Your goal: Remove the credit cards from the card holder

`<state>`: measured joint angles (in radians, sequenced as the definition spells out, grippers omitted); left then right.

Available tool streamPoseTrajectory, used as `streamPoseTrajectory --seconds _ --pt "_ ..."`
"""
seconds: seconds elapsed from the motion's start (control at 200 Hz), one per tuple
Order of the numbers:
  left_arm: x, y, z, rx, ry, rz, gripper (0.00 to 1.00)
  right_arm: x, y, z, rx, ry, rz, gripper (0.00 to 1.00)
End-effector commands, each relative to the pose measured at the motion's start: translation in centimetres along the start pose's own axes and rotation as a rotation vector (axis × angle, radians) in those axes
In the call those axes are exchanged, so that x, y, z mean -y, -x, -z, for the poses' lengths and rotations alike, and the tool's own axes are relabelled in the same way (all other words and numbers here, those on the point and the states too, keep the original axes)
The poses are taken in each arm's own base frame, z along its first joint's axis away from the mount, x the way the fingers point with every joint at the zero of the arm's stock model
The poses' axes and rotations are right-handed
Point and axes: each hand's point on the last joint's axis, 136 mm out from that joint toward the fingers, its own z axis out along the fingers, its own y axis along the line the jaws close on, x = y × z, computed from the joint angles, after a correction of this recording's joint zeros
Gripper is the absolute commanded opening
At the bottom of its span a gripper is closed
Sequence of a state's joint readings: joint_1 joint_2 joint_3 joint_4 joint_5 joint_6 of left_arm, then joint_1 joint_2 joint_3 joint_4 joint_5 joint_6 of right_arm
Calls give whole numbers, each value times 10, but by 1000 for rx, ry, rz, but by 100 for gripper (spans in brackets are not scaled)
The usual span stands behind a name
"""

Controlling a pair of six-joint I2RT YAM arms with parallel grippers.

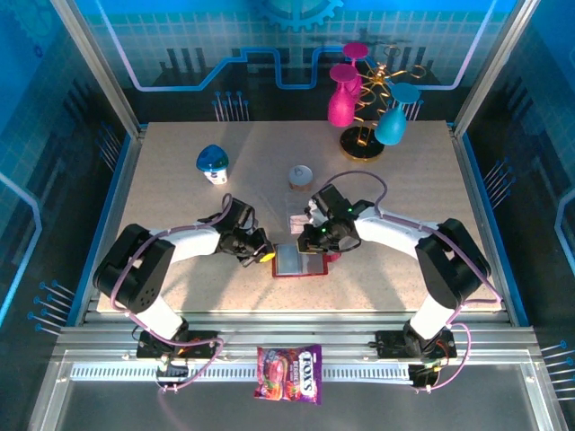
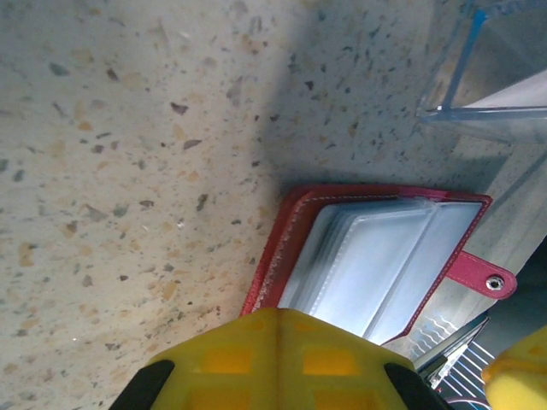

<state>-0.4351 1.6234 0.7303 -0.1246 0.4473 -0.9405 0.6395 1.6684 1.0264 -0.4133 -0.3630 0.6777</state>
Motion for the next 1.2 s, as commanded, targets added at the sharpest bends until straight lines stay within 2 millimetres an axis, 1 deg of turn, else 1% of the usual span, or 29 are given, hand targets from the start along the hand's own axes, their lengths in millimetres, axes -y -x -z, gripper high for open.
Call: streamPoseTrajectory --seconds 0.0,0.105,0.325,0.5,0.931,1.196 --pt "-6 -9 -7 -48 8 -4 5 -14 -5 -7 -20 55 -14 18" --pt "-10 -9 -8 -54 25 -1 5 -20 -5 -13 -30 81 -11 20" --pt "-13 -10 -10 -66 41 2 5 -24 -8 -30 -76 106 -27 23" --pt "-16 -10 -10 -63 57 -2 5 -16 -9 -37 -96 68 -44 28" --pt "-16 -7 -11 -63 70 -3 4 -12 -9 -45 -123 48 -46 35" --pt "-19 -8 -11 -58 82 1 4 -4 -11 -47 -134 18 -64 37"
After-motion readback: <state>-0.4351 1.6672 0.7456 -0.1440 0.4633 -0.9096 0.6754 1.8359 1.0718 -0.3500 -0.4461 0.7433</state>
